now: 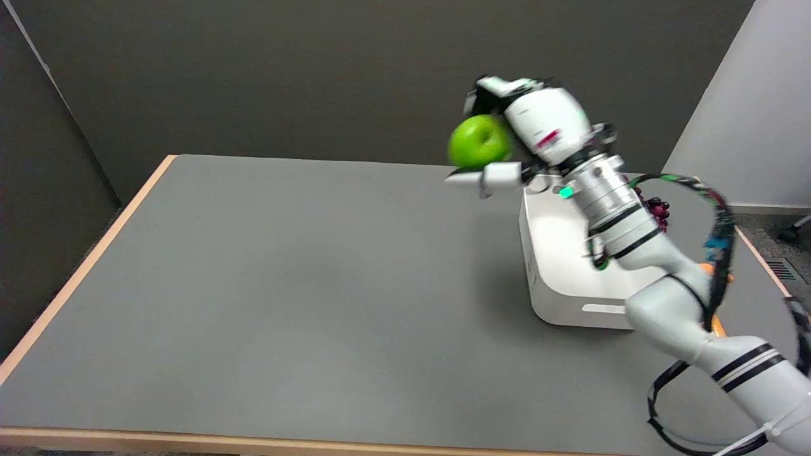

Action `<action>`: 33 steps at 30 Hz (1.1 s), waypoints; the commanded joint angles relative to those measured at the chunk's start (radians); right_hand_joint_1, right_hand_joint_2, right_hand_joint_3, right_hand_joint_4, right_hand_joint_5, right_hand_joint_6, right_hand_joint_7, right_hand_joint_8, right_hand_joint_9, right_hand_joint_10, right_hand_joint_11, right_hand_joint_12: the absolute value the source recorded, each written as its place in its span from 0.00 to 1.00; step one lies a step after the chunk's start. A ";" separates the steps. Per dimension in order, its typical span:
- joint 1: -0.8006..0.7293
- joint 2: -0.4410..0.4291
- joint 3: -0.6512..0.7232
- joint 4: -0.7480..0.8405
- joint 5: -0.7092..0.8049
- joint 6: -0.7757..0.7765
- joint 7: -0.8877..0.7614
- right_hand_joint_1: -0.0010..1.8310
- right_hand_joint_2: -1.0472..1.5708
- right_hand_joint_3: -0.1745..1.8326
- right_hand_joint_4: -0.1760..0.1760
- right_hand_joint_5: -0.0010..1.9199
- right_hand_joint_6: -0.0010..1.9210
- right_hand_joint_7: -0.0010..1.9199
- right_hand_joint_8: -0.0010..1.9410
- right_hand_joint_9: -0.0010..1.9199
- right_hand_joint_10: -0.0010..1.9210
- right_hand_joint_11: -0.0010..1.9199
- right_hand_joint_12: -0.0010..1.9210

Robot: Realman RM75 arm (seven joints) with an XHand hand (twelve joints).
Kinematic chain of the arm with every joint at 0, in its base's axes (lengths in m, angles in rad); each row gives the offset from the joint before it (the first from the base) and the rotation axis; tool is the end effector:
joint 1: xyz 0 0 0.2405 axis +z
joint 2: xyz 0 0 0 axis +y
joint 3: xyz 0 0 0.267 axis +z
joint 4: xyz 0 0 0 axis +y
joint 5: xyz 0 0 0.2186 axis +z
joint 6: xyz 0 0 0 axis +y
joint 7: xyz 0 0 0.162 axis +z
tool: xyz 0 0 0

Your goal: Place the green apple into the white box.

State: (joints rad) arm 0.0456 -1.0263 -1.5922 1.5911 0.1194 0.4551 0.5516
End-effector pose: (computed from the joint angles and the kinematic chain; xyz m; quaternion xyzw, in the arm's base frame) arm -0.1445 -0.3697 0.3390 0.7684 0.1145 0.2015 0.5966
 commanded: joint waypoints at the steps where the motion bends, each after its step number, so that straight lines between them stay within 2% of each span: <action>1: -0.123 0.040 0.454 -0.213 0.178 -0.069 -0.063 0.64 0.83 0.27 0.00 0.33 0.81 0.35 0.82 0.43 0.97 0.32 1.00; 7: -0.221 0.027 0.478 -0.295 0.217 -0.049 -0.063 0.64 0.83 0.26 0.00 0.32 0.81 0.35 0.82 0.43 0.98 0.31 1.00; 14: -0.316 0.003 0.408 -0.333 0.232 0.038 -0.063 0.63 0.84 0.26 0.00 0.32 0.81 0.35 0.82 0.43 0.98 0.30 1.00; 29: -0.303 0.016 0.267 -0.340 0.256 0.129 -0.053 0.63 0.84 0.27 0.00 0.32 0.83 0.34 0.83 0.42 0.98 0.30 1.00; 31: -0.303 0.016 0.244 -0.355 0.322 0.170 -0.052 0.63 0.84 0.26 0.00 0.31 0.83 0.34 0.83 0.42 0.99 0.29 1.00; 33: -0.302 0.018 0.196 -0.375 0.460 0.263 -0.043 0.63 0.87 0.19 0.00 0.31 0.81 0.34 0.82 0.40 0.95 0.16 1.00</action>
State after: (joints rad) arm -0.2273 -1.0153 -1.2726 1.2906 0.3332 0.5158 0.4967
